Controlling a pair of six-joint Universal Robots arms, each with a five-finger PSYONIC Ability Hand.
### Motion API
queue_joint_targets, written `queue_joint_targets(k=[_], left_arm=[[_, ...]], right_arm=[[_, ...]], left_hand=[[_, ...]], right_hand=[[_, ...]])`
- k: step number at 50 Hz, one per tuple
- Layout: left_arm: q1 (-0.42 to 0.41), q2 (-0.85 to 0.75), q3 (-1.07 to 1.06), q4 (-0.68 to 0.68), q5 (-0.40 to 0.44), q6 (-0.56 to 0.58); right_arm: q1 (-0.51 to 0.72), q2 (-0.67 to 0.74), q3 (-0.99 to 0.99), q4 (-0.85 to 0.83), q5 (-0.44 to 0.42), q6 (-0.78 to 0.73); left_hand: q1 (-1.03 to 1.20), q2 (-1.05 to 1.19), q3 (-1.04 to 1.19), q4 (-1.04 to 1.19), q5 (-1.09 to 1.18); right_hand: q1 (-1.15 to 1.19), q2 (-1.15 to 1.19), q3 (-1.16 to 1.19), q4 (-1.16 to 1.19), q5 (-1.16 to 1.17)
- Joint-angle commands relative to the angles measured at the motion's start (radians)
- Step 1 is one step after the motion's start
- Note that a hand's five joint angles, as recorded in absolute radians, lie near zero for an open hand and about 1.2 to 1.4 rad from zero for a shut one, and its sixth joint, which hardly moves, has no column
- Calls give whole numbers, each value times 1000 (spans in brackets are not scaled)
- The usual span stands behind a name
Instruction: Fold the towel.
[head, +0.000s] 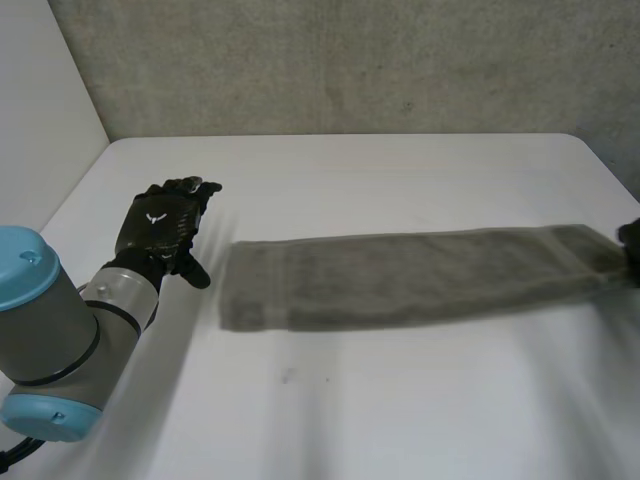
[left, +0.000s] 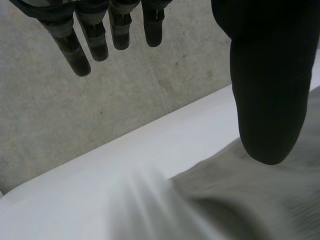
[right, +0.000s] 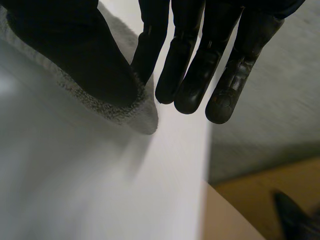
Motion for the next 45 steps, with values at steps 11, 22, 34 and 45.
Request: queue_joint_targets(k=[11, 22, 34, 45], left_arm=[[-1, 2, 0, 0, -1, 2], [-1, 2, -5, 1, -1, 3], [0, 3, -4, 1, -2, 3], [-13, 9, 1, -2, -5, 0]], right_arm=[[388, -196, 25, -205, -88, 155], [794, -15, -46, -269, -322, 93], [931, 234, -149, -258, -374, -16], [827, -2, -20, -214, -199, 174]], left_hand=[[1, 10, 6, 7, -29], [1, 10, 6, 7, -29], [1, 10, 6, 7, -29], [1, 10, 6, 7, -29]], right_hand=[[446, 218, 213, 207, 250], [446, 218, 213, 207, 250], [185, -43, -48, -54, -10], [-776, -1004, -1009, -1015, -971]])
